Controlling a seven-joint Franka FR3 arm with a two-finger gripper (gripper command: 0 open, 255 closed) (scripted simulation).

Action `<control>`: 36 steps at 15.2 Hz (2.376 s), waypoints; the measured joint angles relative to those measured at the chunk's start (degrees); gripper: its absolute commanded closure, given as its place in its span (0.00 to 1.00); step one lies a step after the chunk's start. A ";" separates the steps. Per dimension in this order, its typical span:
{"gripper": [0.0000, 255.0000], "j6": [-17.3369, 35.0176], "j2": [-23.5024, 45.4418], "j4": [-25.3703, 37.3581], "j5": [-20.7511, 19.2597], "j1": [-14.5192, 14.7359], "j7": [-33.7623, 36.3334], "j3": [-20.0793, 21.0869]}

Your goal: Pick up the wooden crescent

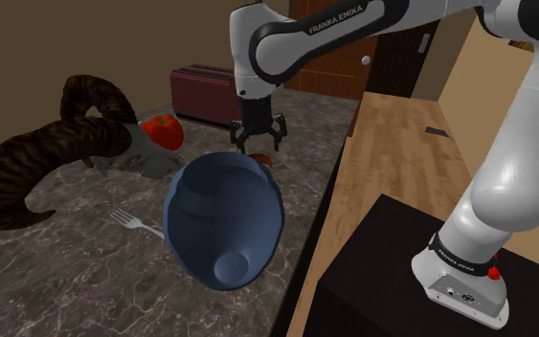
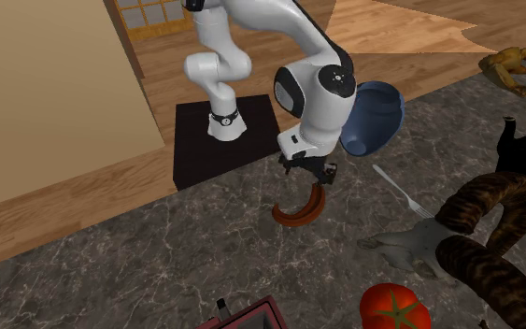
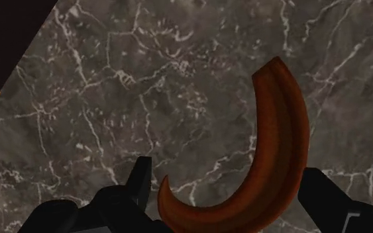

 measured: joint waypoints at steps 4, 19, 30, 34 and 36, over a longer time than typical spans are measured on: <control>0.00 0.21 9.84 8.11 -3.47 1.86 9.22 -0.98; 1.00 4.29 16.94 10.57 -6.03 3.25 13.47 -2.41; 1.00 1.21 15.36 12.07 -5.27 3.17 13.20 -2.02; 1.00 -1.62 14.41 14.03 -4.80 3.06 12.83 -1.84; 1.00 -3.02 13.88 14.95 -4.55 3.00 12.66 -1.75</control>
